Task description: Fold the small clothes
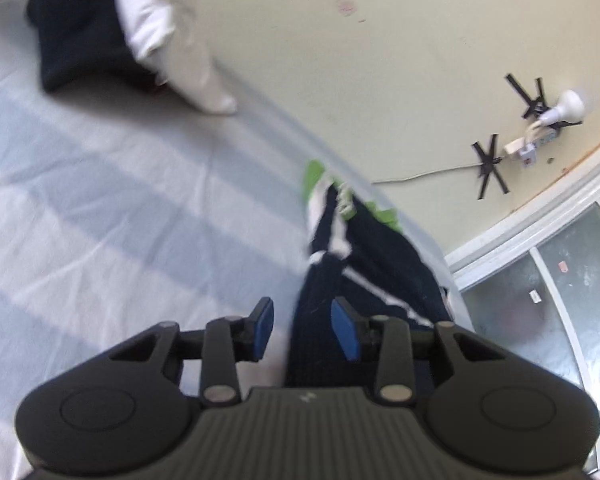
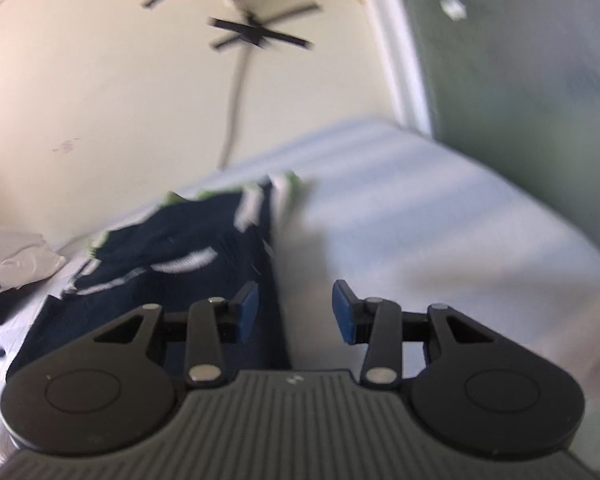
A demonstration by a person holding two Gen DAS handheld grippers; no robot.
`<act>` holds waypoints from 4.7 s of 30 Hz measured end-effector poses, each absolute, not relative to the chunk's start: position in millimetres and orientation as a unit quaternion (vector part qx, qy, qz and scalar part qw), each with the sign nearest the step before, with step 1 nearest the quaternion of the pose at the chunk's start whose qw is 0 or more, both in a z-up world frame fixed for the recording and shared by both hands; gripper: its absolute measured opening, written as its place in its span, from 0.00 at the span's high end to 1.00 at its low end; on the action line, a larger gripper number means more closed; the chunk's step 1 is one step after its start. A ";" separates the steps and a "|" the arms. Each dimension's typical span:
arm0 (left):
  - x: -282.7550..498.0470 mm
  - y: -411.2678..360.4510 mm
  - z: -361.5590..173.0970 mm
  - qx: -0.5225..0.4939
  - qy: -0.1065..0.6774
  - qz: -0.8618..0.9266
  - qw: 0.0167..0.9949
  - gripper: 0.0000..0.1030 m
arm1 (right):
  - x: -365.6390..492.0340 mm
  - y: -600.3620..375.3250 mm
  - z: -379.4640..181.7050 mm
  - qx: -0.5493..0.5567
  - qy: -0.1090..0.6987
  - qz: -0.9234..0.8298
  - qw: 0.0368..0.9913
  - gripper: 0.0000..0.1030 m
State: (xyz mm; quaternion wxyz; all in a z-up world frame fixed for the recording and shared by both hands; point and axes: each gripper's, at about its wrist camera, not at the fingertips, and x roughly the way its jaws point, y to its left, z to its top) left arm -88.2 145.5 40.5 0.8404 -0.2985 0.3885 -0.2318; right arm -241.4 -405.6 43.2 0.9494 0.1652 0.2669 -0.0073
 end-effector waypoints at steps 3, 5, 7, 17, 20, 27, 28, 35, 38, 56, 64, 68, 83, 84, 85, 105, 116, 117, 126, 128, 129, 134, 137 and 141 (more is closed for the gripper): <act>-77.3 110.7 47.7 -0.264 0.381 -0.275 0.842 0.66 | -219.9 -389.4 44.1 0.136 0.255 0.036 0.957 0.59; -71.9 79.8 40.6 -0.221 0.389 -0.280 0.849 0.63 | -201.7 -377.3 37.0 0.129 0.256 0.066 0.956 0.59; -67.3 51.9 28.6 -0.156 0.395 -0.254 0.869 0.62 | -185.8 -365.7 26.5 0.124 0.263 0.077 0.954 0.59; -108.4 -17.0 9.3 0.087 0.292 -0.189 0.934 0.46 | -186.7 -392.0 -3.7 0.214 0.238 0.080 0.944 0.49; -109.1 -14.2 11.5 0.076 0.294 -0.192 0.933 0.45 | -189.0 -400.3 -5.3 0.239 0.236 0.093 0.937 0.47; -109.6 -15.5 10.9 0.076 0.293 -0.194 0.933 0.43 | -187.2 -389.0 -5.6 0.236 0.234 0.098 0.938 0.40; -109.7 -15.1 11.0 0.075 0.293 -0.195 0.933 0.43 | -187.9 -388.3 -5.2 0.233 0.234 0.099 0.939 0.38; -111.6 -15.3 11.0 0.075 0.293 -0.199 0.932 0.38 | -185.3 -373.6 -5.0 0.206 0.237 0.091 0.945 0.33; -111.9 -14.8 11.1 0.074 0.293 -0.200 0.932 0.38 | -185.1 -368.7 -4.2 0.192 0.238 0.086 0.948 0.32; -108.2 -18.0 8.8 0.080 0.314 -0.256 0.911 0.00 | -178.4 -333.5 -0.7 0.138 0.261 0.076 0.952 0.00; -108.6 -25.1 6.8 0.098 0.320 -0.252 0.908 0.00 | -176.9 -331.4 -0.8 0.130 0.265 0.075 0.952 0.00; -110.4 -23.6 6.6 0.104 0.319 -0.258 0.906 0.00 | -175.0 -327.6 0.4 0.111 0.275 0.076 0.952 0.00; -119.2 -11.6 13.1 0.082 0.296 -0.274 0.911 0.00 | -181.9 -328.4 -0.2 0.120 0.262 0.070 0.955 0.00; -119.4 -10.2 13.7 0.079 0.293 -0.274 0.912 0.00 | -183.0 -326.9 0.0 0.114 0.262 0.068 0.956 0.00; -119.2 -9.1 14.2 0.075 0.292 -0.274 0.913 0.00 | -184.2 -325.7 0.1 0.111 0.261 0.066 0.957 0.00; -112.4 -8.0 12.8 0.066 0.312 -0.283 0.905 0.00 | -187.2 -319.1 -1.5 0.102 0.260 0.049 0.959 0.00; -113.0 -8.9 12.6 0.063 0.315 -0.286 0.903 0.00 | -187.4 -319.3 -1.7 0.103 0.259 0.048 0.959 0.00; -113.0 -9.0 12.7 0.063 0.315 -0.286 0.903 0.00 | -187.3 -319.4 -1.8 0.103 0.259 0.048 0.959 0.00; -113.0 -9.3 12.7 0.063 0.315 -0.285 0.903 0.00 | -187.3 -319.4 -2.0 0.104 0.259 0.047 0.959 0.00; -112.9 -9.4 12.6 0.063 0.315 -0.285 0.903 0.00 | -187.2 -319.5 -2.0 0.103 0.259 0.047 0.959 0.00; -113.0 -9.5 12.7 0.063 0.315 -0.285 0.903 0.00 | -187.2 -319.6 -2.0 0.103 0.259 0.047 0.959 0.00; -113.3 -9.6 11.6 0.066 0.315 -0.285 0.903 0.00 | -187.2 -319.7 -2.0 0.103 0.259 0.048 0.959 0.00; -113.4 -9.8 11.5 0.068 0.315 -0.286 0.903 0.00 | -187.3 -319.5 -1.9 0.103 0.259 0.048 0.959 0.00; -113.4 -10.0 12.0 0.068 0.315 -0.286 0.902 0.00 | -187.5 -319.0 -2.1 0.104 0.259 0.045 0.959 0.00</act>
